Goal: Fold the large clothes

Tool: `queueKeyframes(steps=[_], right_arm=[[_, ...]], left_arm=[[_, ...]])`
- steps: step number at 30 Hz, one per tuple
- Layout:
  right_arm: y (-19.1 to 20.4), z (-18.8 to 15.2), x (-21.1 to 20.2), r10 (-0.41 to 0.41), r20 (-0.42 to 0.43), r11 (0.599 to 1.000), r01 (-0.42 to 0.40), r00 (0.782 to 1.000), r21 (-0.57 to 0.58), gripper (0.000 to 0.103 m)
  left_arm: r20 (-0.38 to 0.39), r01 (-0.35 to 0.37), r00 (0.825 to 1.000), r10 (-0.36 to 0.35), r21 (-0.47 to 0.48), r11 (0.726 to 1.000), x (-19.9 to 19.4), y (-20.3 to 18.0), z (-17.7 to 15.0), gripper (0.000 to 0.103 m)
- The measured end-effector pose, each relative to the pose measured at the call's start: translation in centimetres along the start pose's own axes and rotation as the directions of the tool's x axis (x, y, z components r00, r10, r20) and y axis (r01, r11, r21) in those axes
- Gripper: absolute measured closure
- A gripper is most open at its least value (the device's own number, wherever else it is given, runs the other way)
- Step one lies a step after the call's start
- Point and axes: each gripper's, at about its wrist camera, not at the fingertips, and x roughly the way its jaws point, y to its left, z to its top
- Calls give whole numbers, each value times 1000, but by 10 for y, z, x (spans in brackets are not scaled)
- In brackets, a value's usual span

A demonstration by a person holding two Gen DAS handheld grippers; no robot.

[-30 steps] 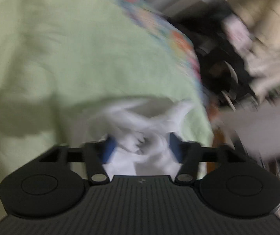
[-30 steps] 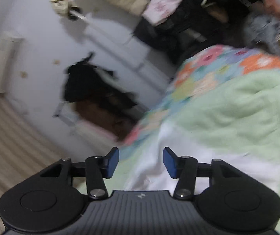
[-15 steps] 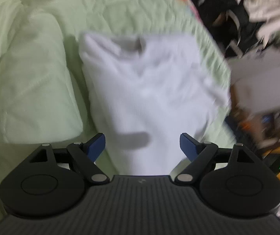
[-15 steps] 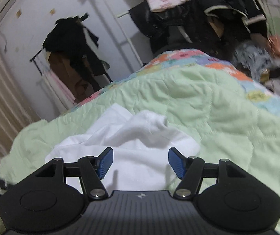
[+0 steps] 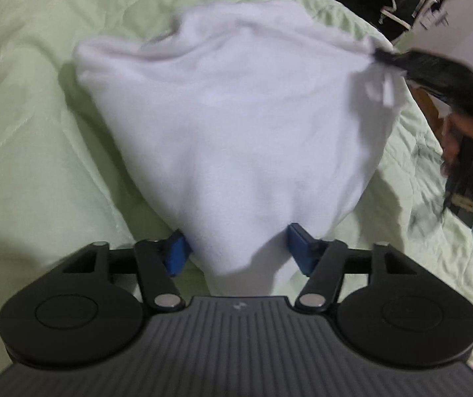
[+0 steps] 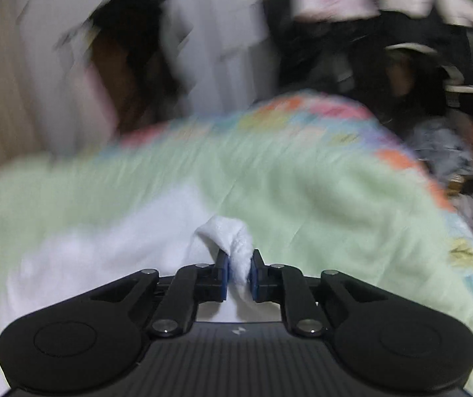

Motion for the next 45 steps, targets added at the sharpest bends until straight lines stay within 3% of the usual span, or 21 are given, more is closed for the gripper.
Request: queueKeyframes(steps=[2, 5, 8, 9, 10, 15, 17, 19, 22, 26, 29, 30, 32, 33, 34, 36, 38, 41, 42, 44, 45], right_arm=[[-11, 7, -1, -24, 35, 997, 21, 999, 78, 91], [-17, 4, 3, -34, 23, 996, 32, 999, 77, 85], [-30, -7, -19, -43, 39, 973, 33, 998, 227, 55], [-35, -12, -30, -51, 42, 959, 37, 998, 281, 40], [-42, -20, -45, -61, 45, 936, 42, 997, 350, 35], [-66, -66, -78, 115, -17, 833, -87, 993, 546, 31], [-69, -94, -80, 230, -67, 747, -133, 971, 651, 31], [-66, -106, -75, 297, -93, 705, -153, 950, 693, 30], [-49, -129, -61, 422, -142, 641, -185, 895, 745, 27], [-16, -144, -42, 466, -206, 661, -184, 860, 727, 26], [3, -149, -33, 438, -211, 690, -177, 874, 701, 22], [7, -150, -32, 431, -208, 698, -178, 878, 694, 23], [17, -147, -30, 427, -197, 716, -197, 882, 669, 38], [20, -144, -29, 420, -199, 726, -197, 885, 658, 51], [23, -140, -28, 412, -201, 733, -193, 889, 652, 65], [20, -131, -25, 436, -184, 710, -211, 881, 672, 74], [15, -121, -21, 486, -148, 642, -237, 861, 729, 75], [11, -109, -19, 516, -115, 589, -254, 849, 767, 75], [11, -105, -19, 523, -109, 576, -257, 846, 776, 75], [11, -95, -18, 538, -95, 548, -262, 838, 795, 75], [11, -91, -18, 542, -91, 536, -261, 835, 803, 75]], left_arm=[[0, -11, 1000, 11, 11, 1000, 1, -2, -1, 46], [-3, -19, 1000, 19, 24, 1000, 1, -2, -2, 42], [-8, 1, 1000, 0, 25, 1000, -1, 0, -1, 38], [-8, 3, 1000, -3, 25, 1000, 0, 0, -1, 36], [-9, 7, 1000, -6, 28, 1000, 0, -1, -1, 34], [-5, 9, 1000, -8, 40, 999, 2, -4, -3, 26], [10, 23, 1000, -23, 15, 1000, 1, -2, -2, 26], [26, 57, 998, -57, -24, 998, 0, 2, 0, 25], [40, 107, 994, -104, -62, 992, -3, 12, 2, 24], [71, 193, 980, -185, -132, 972, -6, 25, 3, 24], [103, 259, 964, -243, -188, 947, -9, 36, 3, 24], [119, 293, 955, -272, -217, 931, -10, 41, 3, 24], [141, 343, 938, -316, -263, 902, -13, 49, 3, 23], [154, 373, 927, -342, -284, 883, -15, 52, 2, 23], [156, 380, 924, -349, -278, 882, -16, 52, 3, 23], [148, 375, 926, -348, -246, 894, -19, 48, 4, 23], [147, 345, 936, -321, -179, 922, -24, 37, 3, 22], [142, 329, 938, -317, -74, 941, -33, 18, 0, 20], [137, 361, 926, -351, -58, 931, -36, 14, -2, 13], [137, 443, 894, -428, -119, 888, -36, 17, -5, 6], [163, 520, 854, -494, -230, 823, -32, 27, -10, 5]])
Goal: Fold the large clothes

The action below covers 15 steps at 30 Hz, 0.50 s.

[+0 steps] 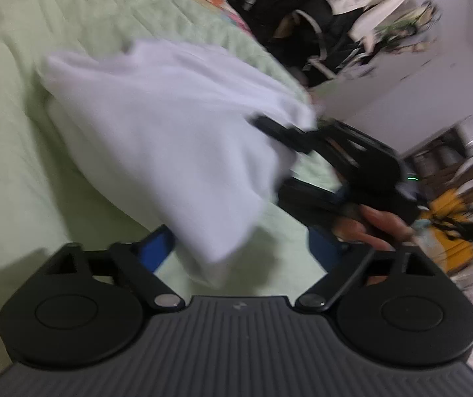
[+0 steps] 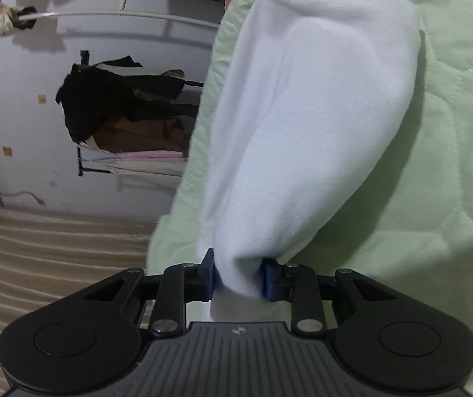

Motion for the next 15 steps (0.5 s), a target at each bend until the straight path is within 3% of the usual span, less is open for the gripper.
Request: queueKeyframes(steps=[1, 3, 4, 5, 6, 10, 12, 14, 15], right_arm=[[4, 3, 1, 6, -1, 1000, -6, 1000, 13, 75], [10, 7, 3, 4, 1, 1000, -4, 1000, 15, 75], [13, 9, 4, 1, 4, 1000, -1, 1000, 10, 75], [14, 9, 4, 0, 6, 1000, 0, 1000, 10, 75], [14, 9, 4, 4, 6, 1000, -4, 1000, 22, 75], [13, 8, 6, 31, 10, 998, -31, 999, 62, 75], [12, 6, 6, 23, 10, 998, -23, 1000, 53, 75], [6, 1, 2, 19, 13, 998, -19, 1000, 57, 75], [0, -2, 0, 22, 16, 997, -23, 1000, 70, 75]], left_arm=[[17, 79, 997, -77, -140, 987, -1, 16, -5, 4], [55, 193, 981, -186, -352, 916, 0, 42, -15, 0], [77, 234, 972, -224, -451, 861, 5, 54, -22, 0], [108, 275, 960, -260, -554, 786, 9, 69, -31, 0], [119, 285, 956, -267, -581, 762, 11, 73, -33, 0], [116, 201, 979, -165, -610, 766, 25, 70, -31, 0], [133, 189, 982, -136, -616, 765, 36, 61, -16, 0], [164, 153, 984, -68, -590, 793, 39, 57, -3, 0], [154, 106, 988, -20, -573, 813, 42, 55, 1, 14]])
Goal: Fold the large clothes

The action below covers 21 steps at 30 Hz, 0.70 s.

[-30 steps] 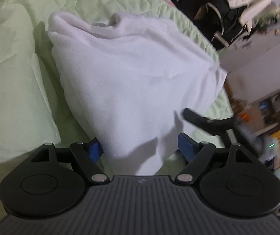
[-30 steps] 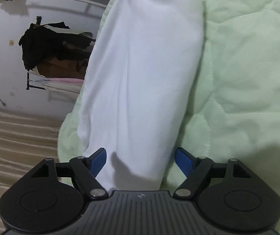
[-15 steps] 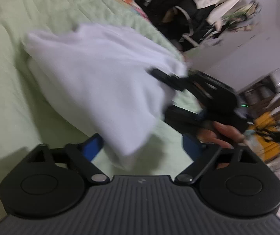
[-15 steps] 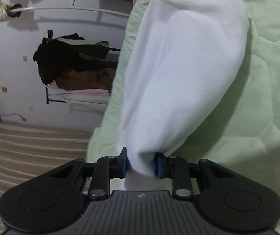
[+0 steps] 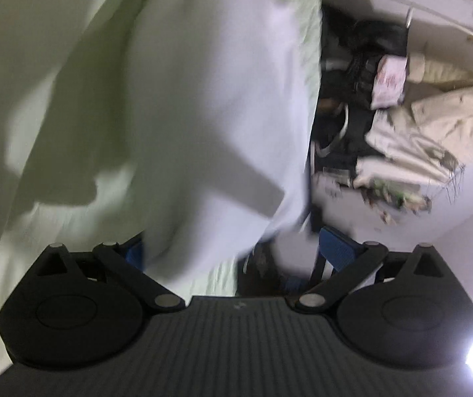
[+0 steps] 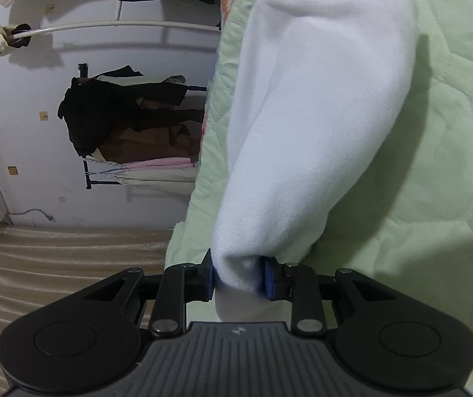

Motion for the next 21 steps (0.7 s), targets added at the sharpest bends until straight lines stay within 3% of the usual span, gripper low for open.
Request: queueKeyframes(steps=[2, 3, 6, 8, 10, 13, 16, 18, 20, 21], right_arm=[[-8, -1, -2, 17, -2, 999, -17, 1000, 30, 76], [-15, 0, -3, 31, -1, 998, -31, 1000, 62, 76], [-28, 0, -7, 17, 11, 997, -18, 1000, 71, 70], [-37, -1, -16, 11, 30, 998, -13, 999, 60, 55], [-43, 0, -24, 23, 62, 998, -27, 998, 59, 32], [-45, 9, -38, -20, 161, 1000, 18, 987, 13, 25], [-44, 23, -38, -97, 260, 993, 111, 961, -37, 14], [-46, 38, -28, -150, 314, 984, 173, 938, -49, 23], [-50, 52, -11, -136, 306, 982, 168, 942, -82, 55], [-50, 55, -6, -133, 295, 981, 169, 946, -99, 78]], left_arm=[[43, -106, 994, 104, 63, 992, 9, -7, 3, 28], [47, -130, 991, 127, 69, 989, 14, -6, 2, 38], [82, -195, 980, 184, 157, 968, 16, -14, -2, 53], [112, -228, 972, 208, 222, 948, 17, -21, -3, 55], [121, -239, 969, 215, 249, 938, 16, -26, 0, 55], [139, -257, 965, 225, 304, 917, 15, -33, 7, 57], [155, -274, 960, 233, 352, 895, 11, -42, 14, 61], [162, -293, 955, 249, 382, 876, 10, -42, 14, 63], [170, -311, 949, 264, 409, 858, 9, -46, 12, 65], [173, -329, 944, 281, 434, 839, 8, -50, 10, 65]])
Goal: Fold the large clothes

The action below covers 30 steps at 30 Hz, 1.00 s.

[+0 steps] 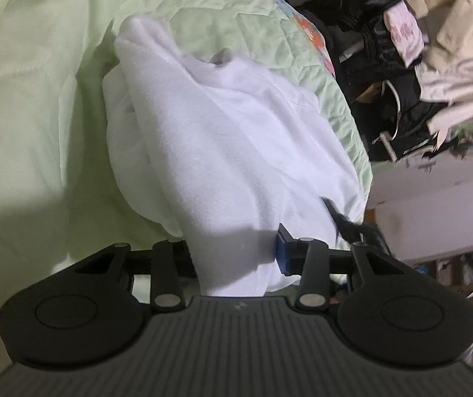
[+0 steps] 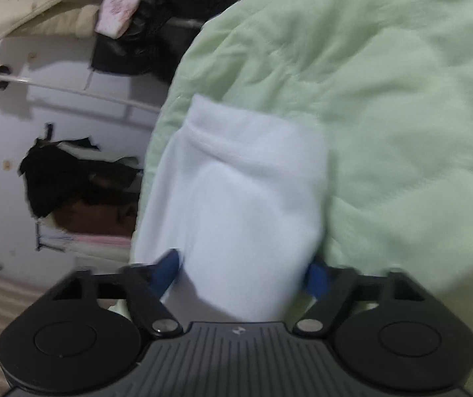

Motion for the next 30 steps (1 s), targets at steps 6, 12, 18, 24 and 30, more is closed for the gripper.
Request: queueKeyframes(steps=[6, 12, 18, 24, 30], right_arm=[[33, -15, -55, 124, 44, 957, -108, 991, -269, 86], [10, -53, -190, 161, 192, 939, -91, 968, -332, 86], [-79, -89, -221, 4, 181, 982, 30, 983, -185, 85], [-99, -96, -204, 14, 204, 981, 27, 979, -194, 80], [-100, -92, -208, 24, 201, 989, 6, 979, -149, 78]], left_arm=[[-101, 0, 995, 19, 180, 984, -26, -21, -7, 65], [-294, 54, 953, 76, 409, 911, -39, -56, -81, 63], [-323, -21, 919, 225, 530, 848, -50, -57, -128, 52], [-280, 74, 956, 88, 519, 852, -101, -75, -111, 42], [-323, 202, 942, -87, 343, 917, -45, -97, -82, 31]])
